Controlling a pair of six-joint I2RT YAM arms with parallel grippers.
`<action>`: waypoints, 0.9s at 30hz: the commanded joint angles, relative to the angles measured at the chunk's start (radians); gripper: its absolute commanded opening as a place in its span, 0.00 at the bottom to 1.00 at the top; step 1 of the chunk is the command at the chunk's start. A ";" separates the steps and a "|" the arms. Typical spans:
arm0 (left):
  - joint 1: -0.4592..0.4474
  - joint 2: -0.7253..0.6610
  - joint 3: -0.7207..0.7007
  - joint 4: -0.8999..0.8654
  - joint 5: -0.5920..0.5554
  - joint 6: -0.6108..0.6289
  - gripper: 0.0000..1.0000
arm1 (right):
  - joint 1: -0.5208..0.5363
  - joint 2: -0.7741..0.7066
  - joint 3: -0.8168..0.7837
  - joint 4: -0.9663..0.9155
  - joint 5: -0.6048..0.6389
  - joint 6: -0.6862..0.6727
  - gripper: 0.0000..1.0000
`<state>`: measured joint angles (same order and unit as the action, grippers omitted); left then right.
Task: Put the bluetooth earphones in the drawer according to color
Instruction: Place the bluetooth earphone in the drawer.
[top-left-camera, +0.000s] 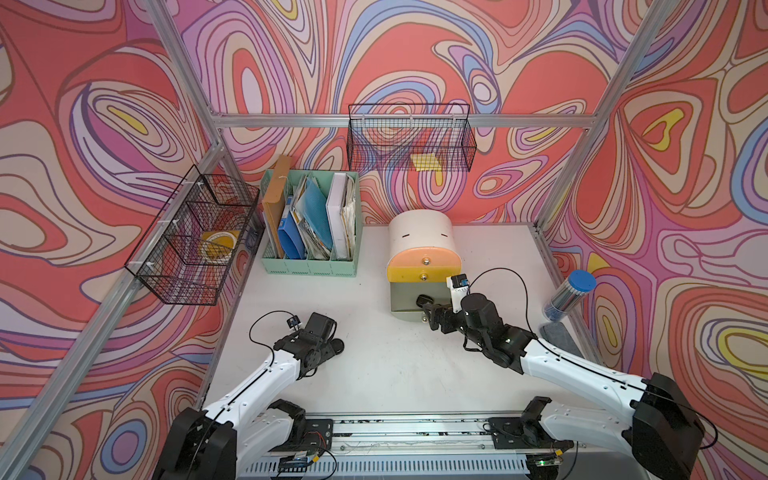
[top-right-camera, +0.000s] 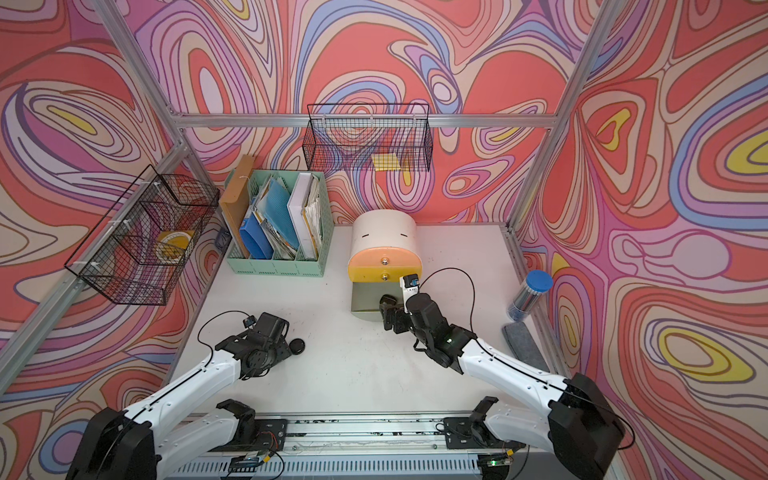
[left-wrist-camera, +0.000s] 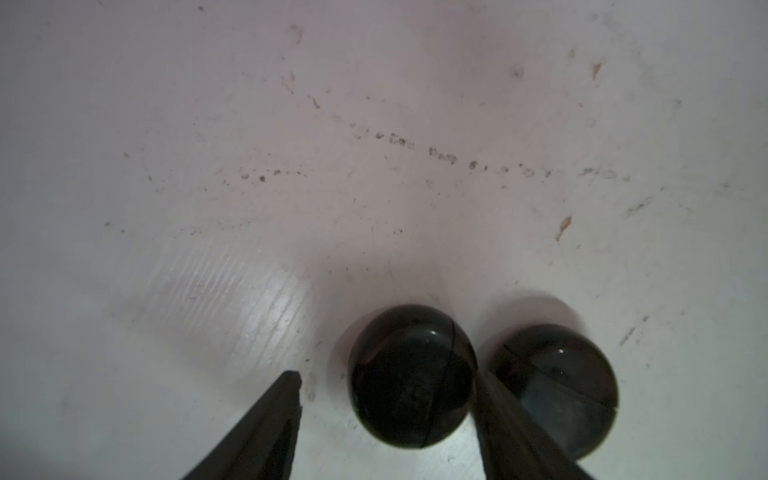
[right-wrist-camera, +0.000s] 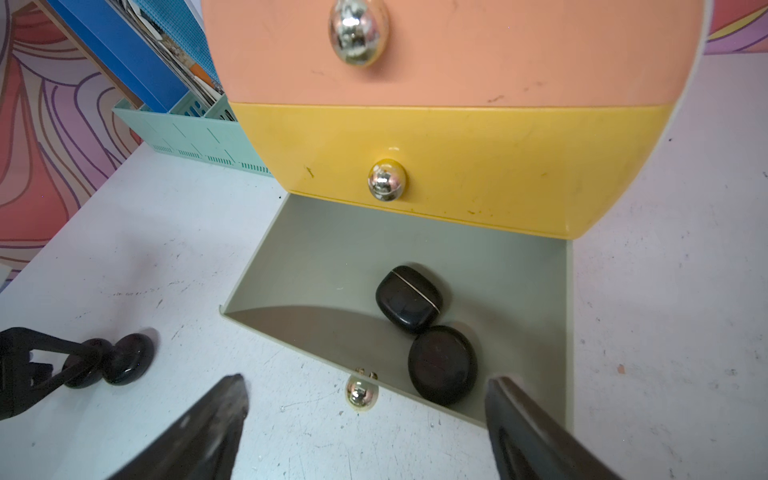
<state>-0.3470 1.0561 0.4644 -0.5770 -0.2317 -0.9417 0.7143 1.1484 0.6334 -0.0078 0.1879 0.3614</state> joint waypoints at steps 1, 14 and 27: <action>0.002 0.051 0.002 0.006 0.035 0.038 0.67 | -0.003 0.008 -0.011 0.025 -0.017 0.011 0.91; -0.047 0.168 0.022 0.020 0.009 0.012 0.64 | -0.003 0.004 -0.018 0.025 -0.016 0.011 0.90; -0.047 0.225 0.084 0.021 -0.050 0.011 0.69 | -0.003 -0.033 -0.052 0.026 -0.009 0.022 0.90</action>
<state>-0.3874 1.2411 0.5224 -0.5316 -0.2676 -0.9253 0.7143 1.1450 0.5968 0.0101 0.1741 0.3737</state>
